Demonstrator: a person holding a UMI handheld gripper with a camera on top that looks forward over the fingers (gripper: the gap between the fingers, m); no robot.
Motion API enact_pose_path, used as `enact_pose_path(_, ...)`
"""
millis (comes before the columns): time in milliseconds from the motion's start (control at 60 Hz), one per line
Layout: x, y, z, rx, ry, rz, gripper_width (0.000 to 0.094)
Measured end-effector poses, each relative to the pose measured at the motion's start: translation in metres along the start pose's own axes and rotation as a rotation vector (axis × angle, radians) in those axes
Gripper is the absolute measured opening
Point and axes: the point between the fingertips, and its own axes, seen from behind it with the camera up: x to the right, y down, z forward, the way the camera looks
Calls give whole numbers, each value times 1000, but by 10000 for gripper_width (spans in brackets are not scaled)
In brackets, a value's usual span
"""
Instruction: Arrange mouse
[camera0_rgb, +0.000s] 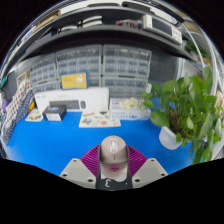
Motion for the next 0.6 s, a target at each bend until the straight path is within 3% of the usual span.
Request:
enact_pose_path(350, -5, 110, 48, -209, -28, -4, 379)
enact_pose_path(367, -5, 103, 50, -175, -25, -1, 391)
enact_pose_path(600, -5, 106, 53, -143, -39, 19, 469)
